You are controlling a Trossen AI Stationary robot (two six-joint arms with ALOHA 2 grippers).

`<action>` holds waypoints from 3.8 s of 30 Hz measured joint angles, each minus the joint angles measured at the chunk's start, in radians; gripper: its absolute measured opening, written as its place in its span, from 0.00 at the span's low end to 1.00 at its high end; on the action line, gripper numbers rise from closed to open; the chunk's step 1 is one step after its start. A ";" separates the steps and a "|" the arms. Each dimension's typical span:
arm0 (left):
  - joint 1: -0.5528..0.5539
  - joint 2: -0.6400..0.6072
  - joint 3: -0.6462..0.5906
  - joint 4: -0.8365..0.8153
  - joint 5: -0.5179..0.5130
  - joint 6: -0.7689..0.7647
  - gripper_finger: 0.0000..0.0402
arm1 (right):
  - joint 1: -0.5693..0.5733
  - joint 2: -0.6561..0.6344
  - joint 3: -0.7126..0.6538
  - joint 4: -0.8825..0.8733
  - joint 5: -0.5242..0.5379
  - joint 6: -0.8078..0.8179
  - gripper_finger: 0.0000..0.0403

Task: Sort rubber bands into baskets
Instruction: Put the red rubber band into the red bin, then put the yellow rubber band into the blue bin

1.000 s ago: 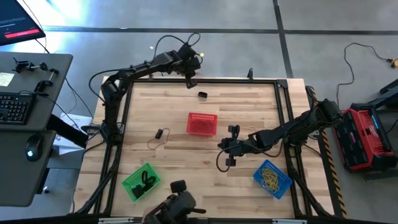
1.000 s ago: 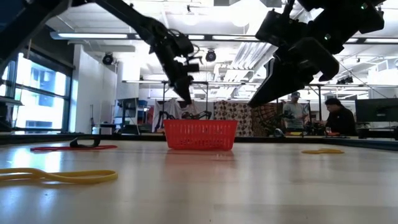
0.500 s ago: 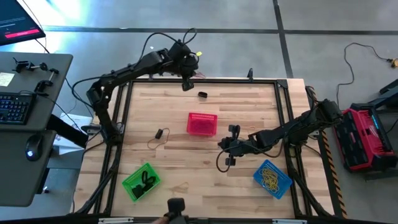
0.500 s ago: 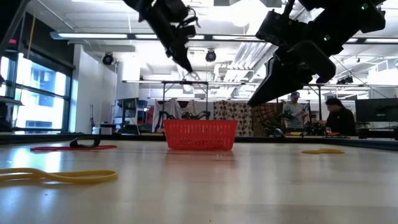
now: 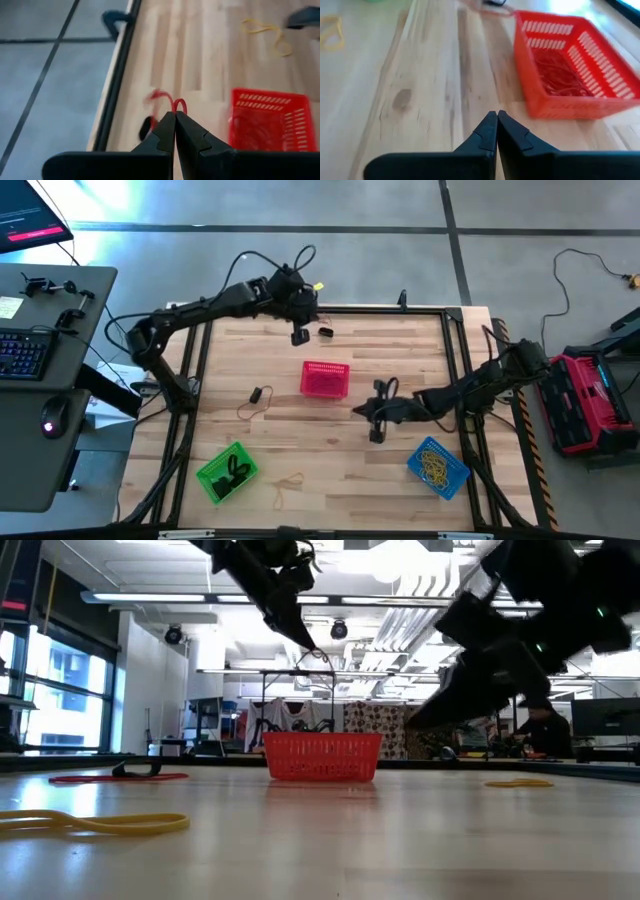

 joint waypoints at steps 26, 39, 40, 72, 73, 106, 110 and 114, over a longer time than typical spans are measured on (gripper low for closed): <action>-0.294 -0.009 -0.141 0.170 0.020 -0.087 0.00 | -0.023 -0.001 -0.171 0.321 0.068 0.015 0.00; -0.249 0.000 -0.355 0.315 -0.024 -0.130 0.00 | -0.023 -0.001 -0.171 0.320 0.069 -0.001 0.00; -0.245 0.008 -0.355 0.312 -0.024 -0.136 0.00 | -0.023 -0.001 -0.171 0.320 0.069 -0.001 0.00; -0.236 0.207 -0.329 0.291 -0.018 -0.110 0.00 | -0.023 -0.002 -0.171 0.313 0.071 0.000 0.00; -0.237 0.207 -0.324 0.289 -0.017 -0.110 0.00 | -0.023 -0.002 -0.171 0.313 0.071 0.000 0.00; -0.393 0.205 -0.275 0.556 -0.073 -0.081 0.00 | -0.023 -0.001 -0.171 0.282 0.072 -0.011 0.00; -0.395 0.205 -0.295 0.621 -0.031 -0.109 0.00 | -0.023 -0.001 -0.171 0.282 0.072 -0.011 0.00; -0.392 0.205 -0.367 0.732 -0.021 -0.157 0.00 | -0.023 -0.001 -0.171 0.282 0.072 -0.011 0.00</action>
